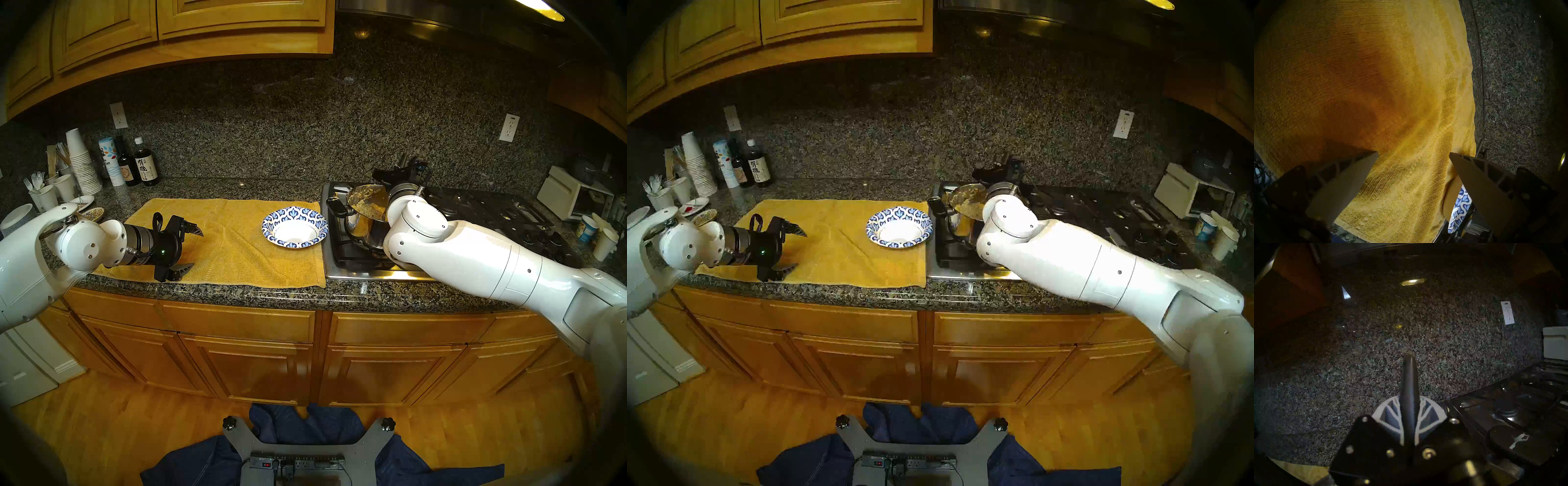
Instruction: Scoop oatmeal into bowl
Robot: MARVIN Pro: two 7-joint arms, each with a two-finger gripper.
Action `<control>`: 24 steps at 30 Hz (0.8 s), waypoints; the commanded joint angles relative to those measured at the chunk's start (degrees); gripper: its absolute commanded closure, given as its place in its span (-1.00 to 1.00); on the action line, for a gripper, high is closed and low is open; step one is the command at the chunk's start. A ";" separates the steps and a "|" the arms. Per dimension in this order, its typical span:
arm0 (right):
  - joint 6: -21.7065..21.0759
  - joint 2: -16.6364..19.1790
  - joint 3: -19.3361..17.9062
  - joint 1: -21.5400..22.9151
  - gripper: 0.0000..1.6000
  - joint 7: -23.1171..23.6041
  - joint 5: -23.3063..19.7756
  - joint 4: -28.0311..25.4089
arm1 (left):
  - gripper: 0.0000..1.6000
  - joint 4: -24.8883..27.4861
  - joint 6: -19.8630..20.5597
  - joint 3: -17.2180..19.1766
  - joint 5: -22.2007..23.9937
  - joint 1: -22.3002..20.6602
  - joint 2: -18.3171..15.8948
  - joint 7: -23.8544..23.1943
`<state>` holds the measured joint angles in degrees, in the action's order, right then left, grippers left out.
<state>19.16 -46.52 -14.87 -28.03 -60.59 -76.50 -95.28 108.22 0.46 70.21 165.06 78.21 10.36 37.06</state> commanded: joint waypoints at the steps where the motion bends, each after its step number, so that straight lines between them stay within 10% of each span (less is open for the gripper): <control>1: 2.37 1.90 -4.44 2.19 1.00 -0.01 -3.03 -2.43 | -1.00 -0.09 -0.02 0.09 -0.06 -0.13 0.10 0.02; 24: 10.21 6.94 -8.85 0.81 1.00 -4.36 -11.50 -4.91 | -1.00 -0.10 -0.02 0.09 -0.06 -0.13 0.11 0.03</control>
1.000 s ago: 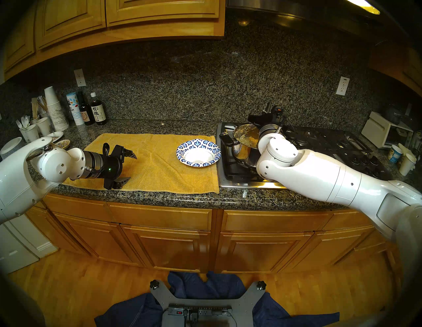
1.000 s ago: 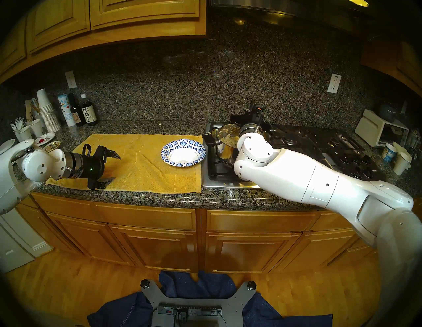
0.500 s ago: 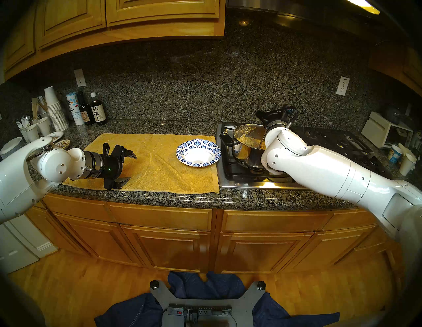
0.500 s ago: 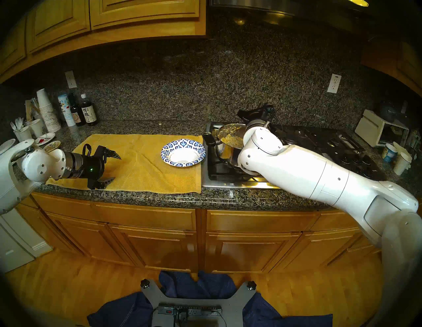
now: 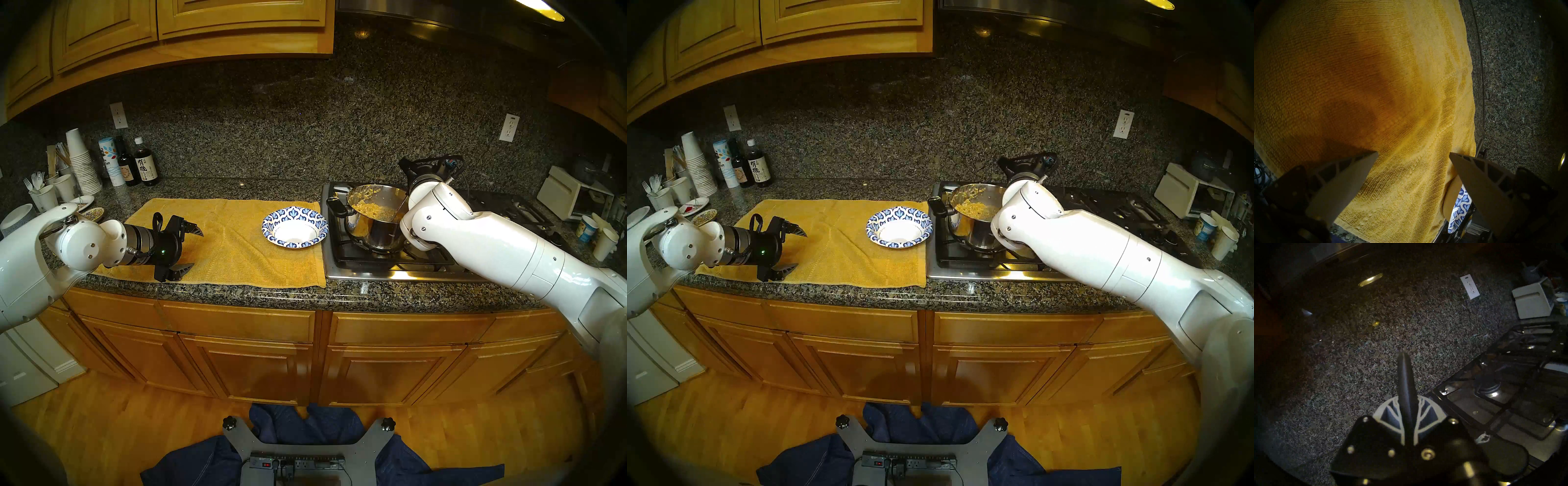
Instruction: Scoop oatmeal into bowl
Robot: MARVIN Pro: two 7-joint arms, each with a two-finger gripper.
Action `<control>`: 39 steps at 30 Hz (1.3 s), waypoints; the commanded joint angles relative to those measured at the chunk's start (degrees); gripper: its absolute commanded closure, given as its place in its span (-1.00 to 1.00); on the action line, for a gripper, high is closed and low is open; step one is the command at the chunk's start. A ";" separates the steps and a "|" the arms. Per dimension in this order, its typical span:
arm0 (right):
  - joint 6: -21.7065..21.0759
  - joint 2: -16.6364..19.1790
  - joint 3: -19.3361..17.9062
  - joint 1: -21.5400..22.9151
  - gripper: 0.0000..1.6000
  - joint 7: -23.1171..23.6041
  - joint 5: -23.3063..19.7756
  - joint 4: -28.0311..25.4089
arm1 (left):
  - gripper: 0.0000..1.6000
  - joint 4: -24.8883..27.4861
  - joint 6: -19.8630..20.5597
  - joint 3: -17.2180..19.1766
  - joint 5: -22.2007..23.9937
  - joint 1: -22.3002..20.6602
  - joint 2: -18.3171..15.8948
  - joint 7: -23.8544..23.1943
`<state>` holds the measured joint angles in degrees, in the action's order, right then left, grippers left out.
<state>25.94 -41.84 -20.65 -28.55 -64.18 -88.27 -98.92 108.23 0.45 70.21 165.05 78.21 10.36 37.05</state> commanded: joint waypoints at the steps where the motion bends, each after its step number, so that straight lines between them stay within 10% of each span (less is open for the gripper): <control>1: 3.89 2.43 -3.22 1.13 1.00 -0.89 -0.05 -1.50 | -1.00 -0.11 -0.02 0.09 -0.05 -0.14 0.12 0.04; 39: 10.74 -2.36 -4.37 3.17 1.00 -1.96 -2.97 0.22 | -1.00 -0.09 -0.03 0.09 -0.05 -0.12 0.10 0.02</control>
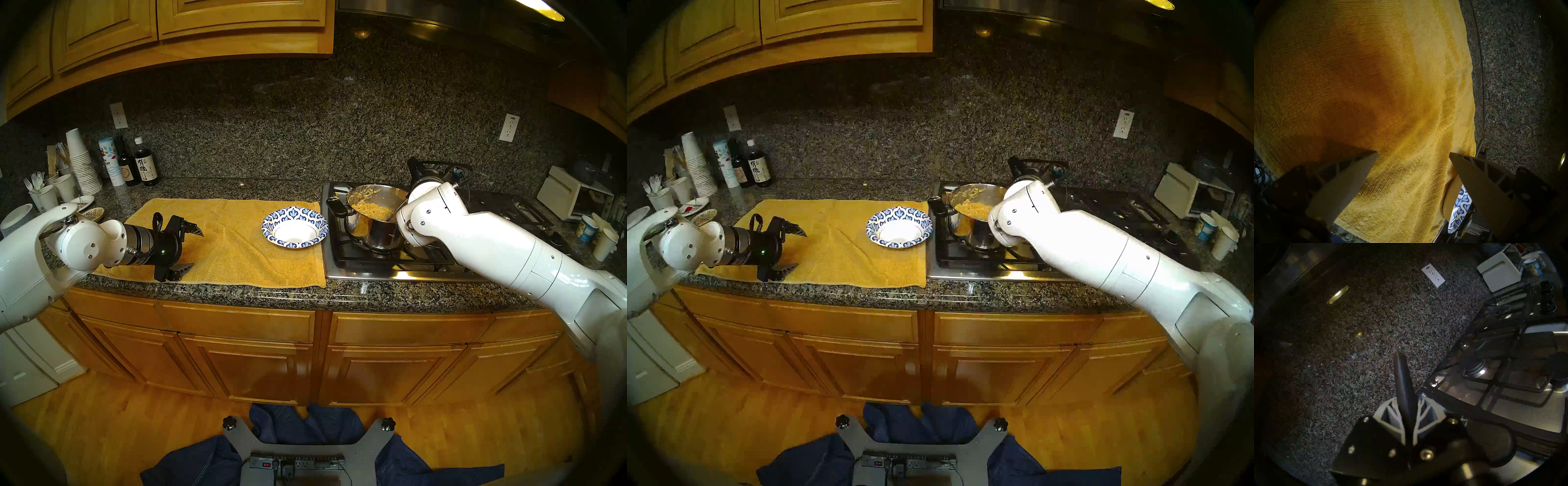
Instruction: Scoop oatmeal into bowl
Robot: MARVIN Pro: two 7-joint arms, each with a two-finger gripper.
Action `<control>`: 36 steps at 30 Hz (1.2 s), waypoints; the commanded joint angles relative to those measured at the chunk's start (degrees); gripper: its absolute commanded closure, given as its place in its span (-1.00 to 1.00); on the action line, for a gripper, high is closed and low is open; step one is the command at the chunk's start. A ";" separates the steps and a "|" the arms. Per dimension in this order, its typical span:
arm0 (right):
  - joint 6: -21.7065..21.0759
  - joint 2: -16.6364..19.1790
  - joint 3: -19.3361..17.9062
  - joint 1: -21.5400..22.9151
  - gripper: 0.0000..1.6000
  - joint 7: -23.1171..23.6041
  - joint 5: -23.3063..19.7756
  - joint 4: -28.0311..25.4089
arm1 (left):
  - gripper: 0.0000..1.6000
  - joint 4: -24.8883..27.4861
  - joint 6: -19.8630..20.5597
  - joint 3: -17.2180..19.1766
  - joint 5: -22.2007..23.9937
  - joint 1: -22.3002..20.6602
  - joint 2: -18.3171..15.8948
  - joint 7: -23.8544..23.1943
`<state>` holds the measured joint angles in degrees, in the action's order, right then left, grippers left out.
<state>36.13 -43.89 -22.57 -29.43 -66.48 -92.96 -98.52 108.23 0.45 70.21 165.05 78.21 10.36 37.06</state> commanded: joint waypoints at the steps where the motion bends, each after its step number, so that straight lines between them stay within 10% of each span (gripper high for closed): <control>1: 0.62 -0.36 -2.44 4.11 1.00 0.30 1.74 -0.12 | -1.00 -0.09 -0.02 0.09 -0.05 -0.12 0.10 0.01; 36: 6.33 8.21 -3.62 1.29 1.00 -0.96 -0.23 -9.46 | -1.00 -0.11 -0.02 0.08 -0.05 -0.15 0.13 0.05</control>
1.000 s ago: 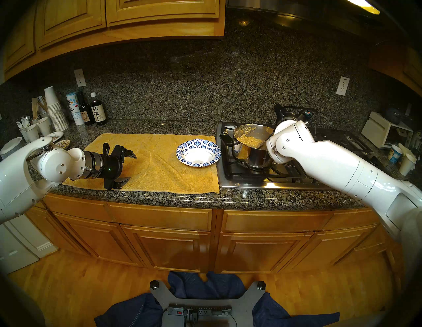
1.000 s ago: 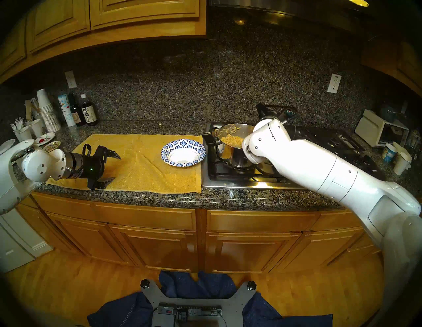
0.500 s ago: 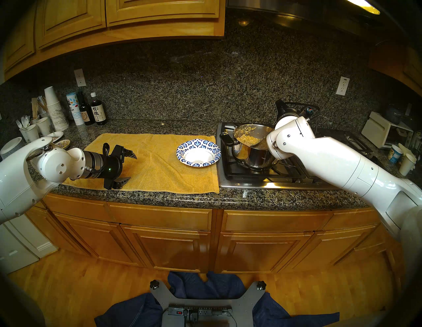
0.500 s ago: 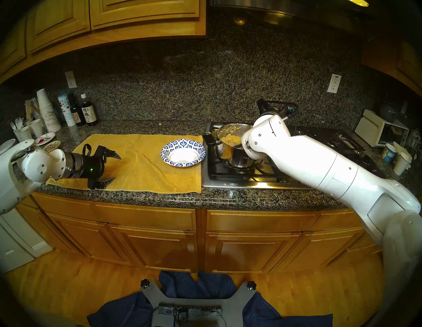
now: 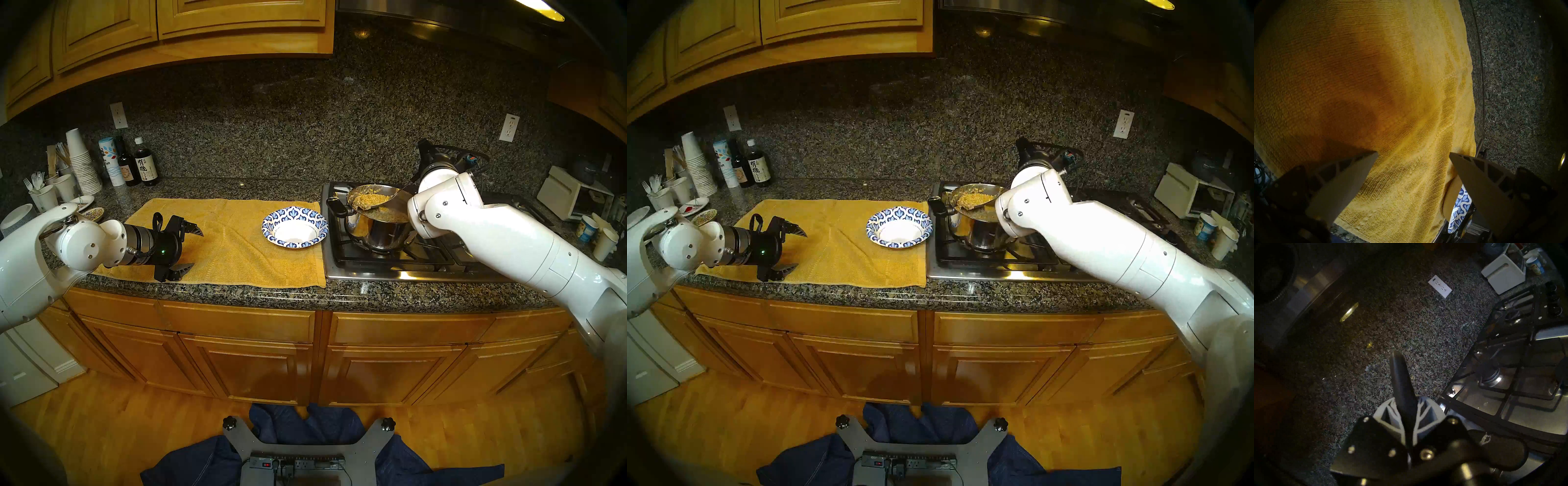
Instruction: Scoop oatmeal into bowl
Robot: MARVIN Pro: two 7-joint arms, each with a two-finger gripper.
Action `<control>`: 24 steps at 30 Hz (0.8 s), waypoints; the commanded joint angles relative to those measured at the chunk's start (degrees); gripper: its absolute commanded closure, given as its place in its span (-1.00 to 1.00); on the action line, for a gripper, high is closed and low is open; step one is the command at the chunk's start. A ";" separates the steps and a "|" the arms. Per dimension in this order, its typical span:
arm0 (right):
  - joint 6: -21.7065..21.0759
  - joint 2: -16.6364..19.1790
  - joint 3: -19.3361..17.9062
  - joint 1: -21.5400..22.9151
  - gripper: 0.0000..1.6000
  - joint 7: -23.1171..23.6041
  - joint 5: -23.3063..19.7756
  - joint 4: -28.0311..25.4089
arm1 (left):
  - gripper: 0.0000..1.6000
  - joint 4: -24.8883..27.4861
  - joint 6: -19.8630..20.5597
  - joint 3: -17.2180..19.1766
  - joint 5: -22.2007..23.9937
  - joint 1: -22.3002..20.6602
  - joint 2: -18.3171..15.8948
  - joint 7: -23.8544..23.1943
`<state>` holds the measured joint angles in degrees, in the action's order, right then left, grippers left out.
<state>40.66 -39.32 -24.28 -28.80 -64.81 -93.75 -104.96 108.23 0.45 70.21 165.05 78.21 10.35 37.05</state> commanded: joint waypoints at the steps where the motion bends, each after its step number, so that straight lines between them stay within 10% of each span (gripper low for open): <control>1: 2.12 3.99 -1.82 0.39 1.00 -2.68 0.46 -3.32 | -1.00 -0.12 -0.01 0.09 -0.05 -0.15 0.14 0.06; 24: 12.26 9.43 -2.60 -3.48 1.00 3.04 -8.88 -6.18 | -1.00 -0.12 -0.02 0.09 -0.05 -0.15 0.14 0.05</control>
<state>49.82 -32.09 -24.64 -33.04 -55.53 -100.67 -110.02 108.23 0.45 70.21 165.05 78.21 10.36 37.07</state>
